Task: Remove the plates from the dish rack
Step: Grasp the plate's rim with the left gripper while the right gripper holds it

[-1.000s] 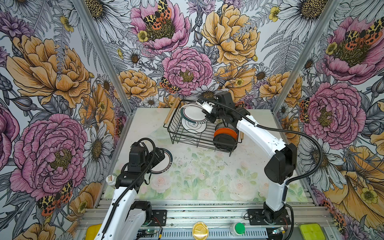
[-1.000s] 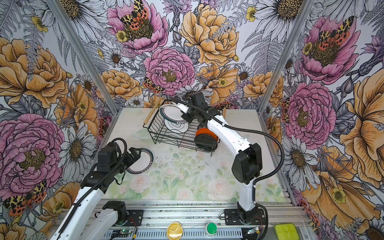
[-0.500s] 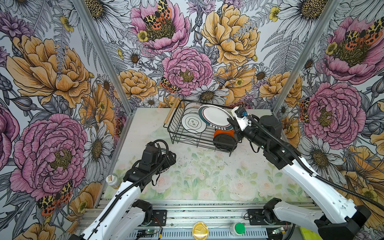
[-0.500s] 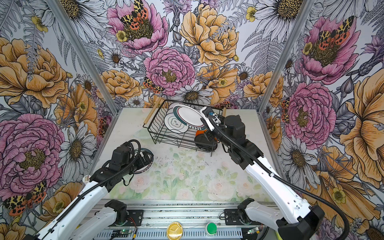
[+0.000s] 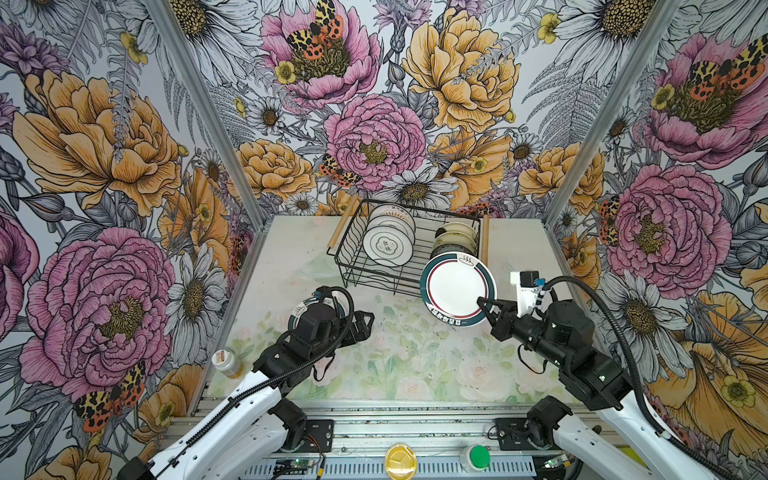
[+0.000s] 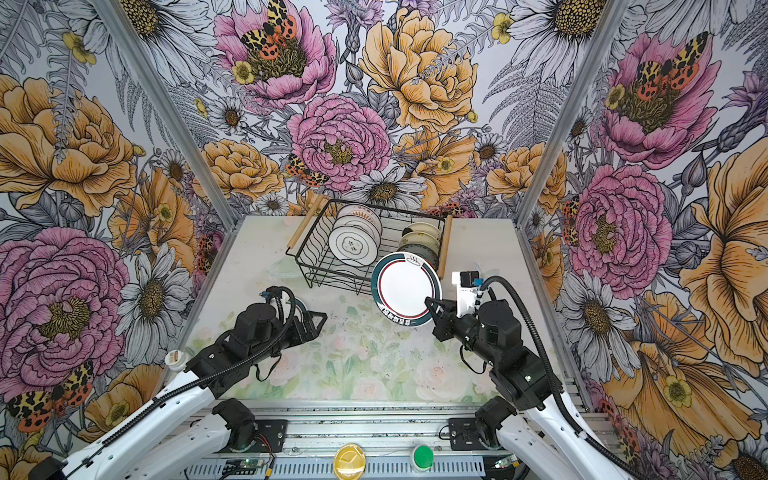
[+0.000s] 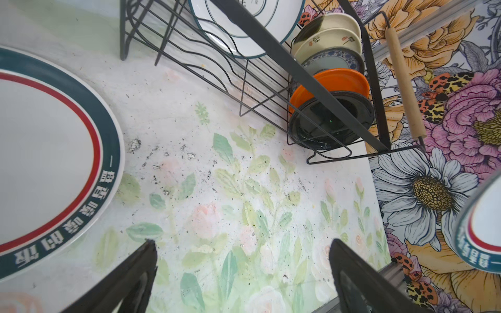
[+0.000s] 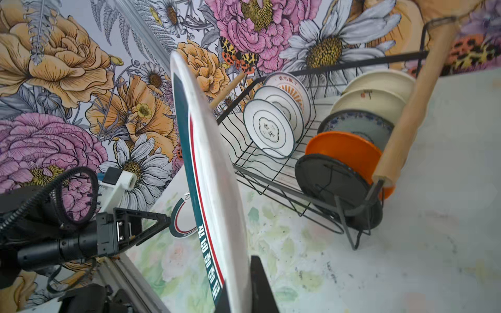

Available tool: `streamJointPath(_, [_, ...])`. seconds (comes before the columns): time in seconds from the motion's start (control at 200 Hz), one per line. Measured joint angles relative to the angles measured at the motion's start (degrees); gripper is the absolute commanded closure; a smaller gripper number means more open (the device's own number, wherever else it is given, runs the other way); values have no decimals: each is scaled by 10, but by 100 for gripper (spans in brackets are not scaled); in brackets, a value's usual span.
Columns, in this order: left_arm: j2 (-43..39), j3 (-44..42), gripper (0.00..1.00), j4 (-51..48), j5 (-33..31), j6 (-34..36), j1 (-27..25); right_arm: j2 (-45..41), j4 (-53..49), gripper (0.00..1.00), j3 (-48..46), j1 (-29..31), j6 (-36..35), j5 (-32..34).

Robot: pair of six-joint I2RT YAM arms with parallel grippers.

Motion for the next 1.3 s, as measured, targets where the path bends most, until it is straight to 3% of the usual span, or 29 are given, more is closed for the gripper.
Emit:
streamJointPath(0.145, [-1, -26, 1, 32, -8, -12, -52, 18, 0, 100, -78, 20, 117, 2])
streamJointPath(0.305, [-1, -56, 2, 82, -8, -24, -85, 40, 9, 100, -120, 47, 195, 2])
streamJointPath(0.53, [4, -85, 5, 125, -8, -38, -111, 110, 102, 100, -128, 94, 256, -5])
streamJointPath(0.926, [14, -101, 13, 185, -8, -54, -112, 230, 318, 100, -159, 139, 349, -48])
streamJointPath(1.066, [31, -101, 26, 202, -6, -60, -112, 243, 380, 100, -165, 143, 375, -61])
streamJointPath(1.191, [40, -101, 51, 214, -4, -62, -112, 245, 408, 100, -166, 155, 388, -63])
streamJointPath(1.296, [40, -101, 65, 225, 1, -63, -112, 245, 409, 100, -167, 160, 391, -65])
